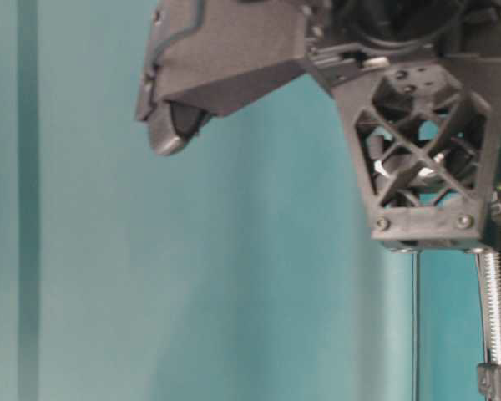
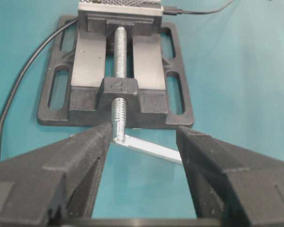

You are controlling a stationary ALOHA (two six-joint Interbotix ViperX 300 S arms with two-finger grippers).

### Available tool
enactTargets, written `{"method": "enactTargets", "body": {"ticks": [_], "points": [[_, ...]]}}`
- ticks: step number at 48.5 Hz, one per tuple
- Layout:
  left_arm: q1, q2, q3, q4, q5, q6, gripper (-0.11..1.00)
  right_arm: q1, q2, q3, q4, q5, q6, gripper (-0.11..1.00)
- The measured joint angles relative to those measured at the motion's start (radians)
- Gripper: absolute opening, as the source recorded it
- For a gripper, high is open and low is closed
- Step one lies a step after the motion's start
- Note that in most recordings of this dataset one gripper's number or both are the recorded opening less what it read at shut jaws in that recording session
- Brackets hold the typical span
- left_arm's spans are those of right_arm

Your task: Insert the USB cable into the fixed female connector.

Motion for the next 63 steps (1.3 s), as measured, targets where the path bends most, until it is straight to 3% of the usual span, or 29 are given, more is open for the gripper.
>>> {"method": "enactTargets", "body": {"ticks": [14,29,44,49,63], "points": [[0.000,0.000,0.000,0.000,0.002,0.000,0.70,0.011,-0.006,0.005,0.000,0.011,-0.084,0.55],[0.000,0.000,0.000,0.000,0.002,0.000,0.70,0.058,-0.066,0.091,0.000,0.055,-0.087,0.55],[0.000,0.000,0.000,0.000,0.002,0.000,0.70,0.060,-0.153,0.236,-0.009,0.153,-0.067,0.76],[0.000,0.000,0.000,0.000,0.002,0.000,0.70,0.060,-0.183,0.285,-0.014,0.166,-0.054,0.77],[0.000,0.000,0.000,0.000,0.003,0.000,0.70,0.061,-0.314,0.483,-0.152,0.247,0.049,0.77]]}}
